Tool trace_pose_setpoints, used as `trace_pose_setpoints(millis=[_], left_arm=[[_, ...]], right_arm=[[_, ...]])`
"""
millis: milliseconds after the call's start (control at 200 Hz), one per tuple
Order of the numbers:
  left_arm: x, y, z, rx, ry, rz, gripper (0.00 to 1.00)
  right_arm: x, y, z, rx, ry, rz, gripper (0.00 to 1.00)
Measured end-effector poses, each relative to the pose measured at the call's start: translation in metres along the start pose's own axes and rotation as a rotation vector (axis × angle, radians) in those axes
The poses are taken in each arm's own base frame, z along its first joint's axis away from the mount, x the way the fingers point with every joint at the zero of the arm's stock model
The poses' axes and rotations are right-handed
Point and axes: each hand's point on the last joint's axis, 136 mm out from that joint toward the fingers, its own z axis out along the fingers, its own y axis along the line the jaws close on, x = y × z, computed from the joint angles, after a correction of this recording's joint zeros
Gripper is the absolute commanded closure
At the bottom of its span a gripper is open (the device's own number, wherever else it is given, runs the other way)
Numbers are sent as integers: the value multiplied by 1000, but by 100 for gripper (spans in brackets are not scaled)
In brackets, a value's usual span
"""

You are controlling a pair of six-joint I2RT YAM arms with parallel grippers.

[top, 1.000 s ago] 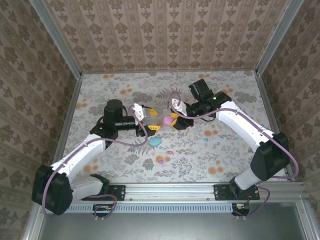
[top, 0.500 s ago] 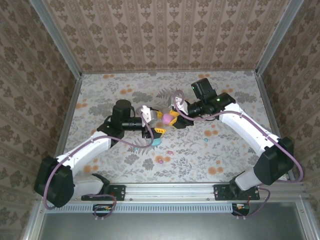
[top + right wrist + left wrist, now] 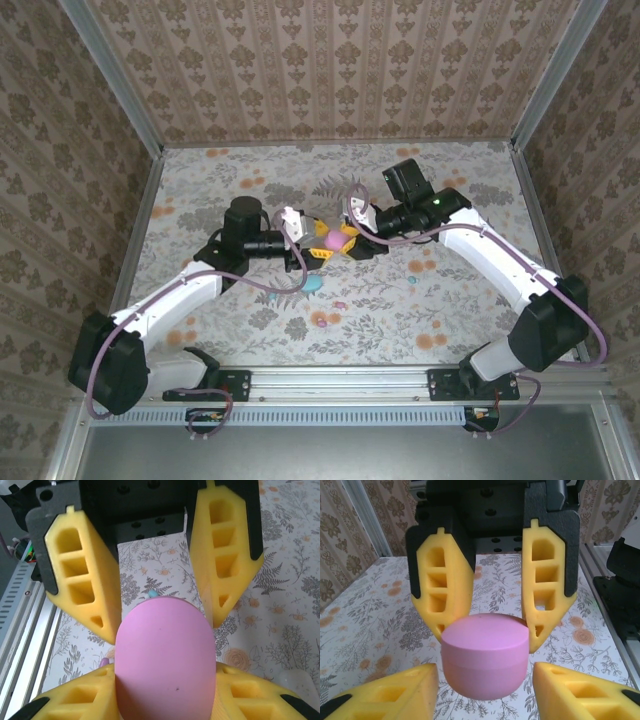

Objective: Insert the wireless bluetooth earbuds into the charging case

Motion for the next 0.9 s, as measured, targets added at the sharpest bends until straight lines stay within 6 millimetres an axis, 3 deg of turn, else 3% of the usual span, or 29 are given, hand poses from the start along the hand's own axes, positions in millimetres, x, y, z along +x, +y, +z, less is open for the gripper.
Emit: trace_pose_setpoints(millis=[185,685,900], left_arm=[[-2,1,0,2,-3,-6,54],[0,4,5,15,14,-25,50],[0,5,5,9,16,-25,57]], right_arm=[[2,0,0,16,-5,-14,63],[-4,-7,-2,54,-33,-10,63],[-4,-7,-2,55,-35,-9,61]])
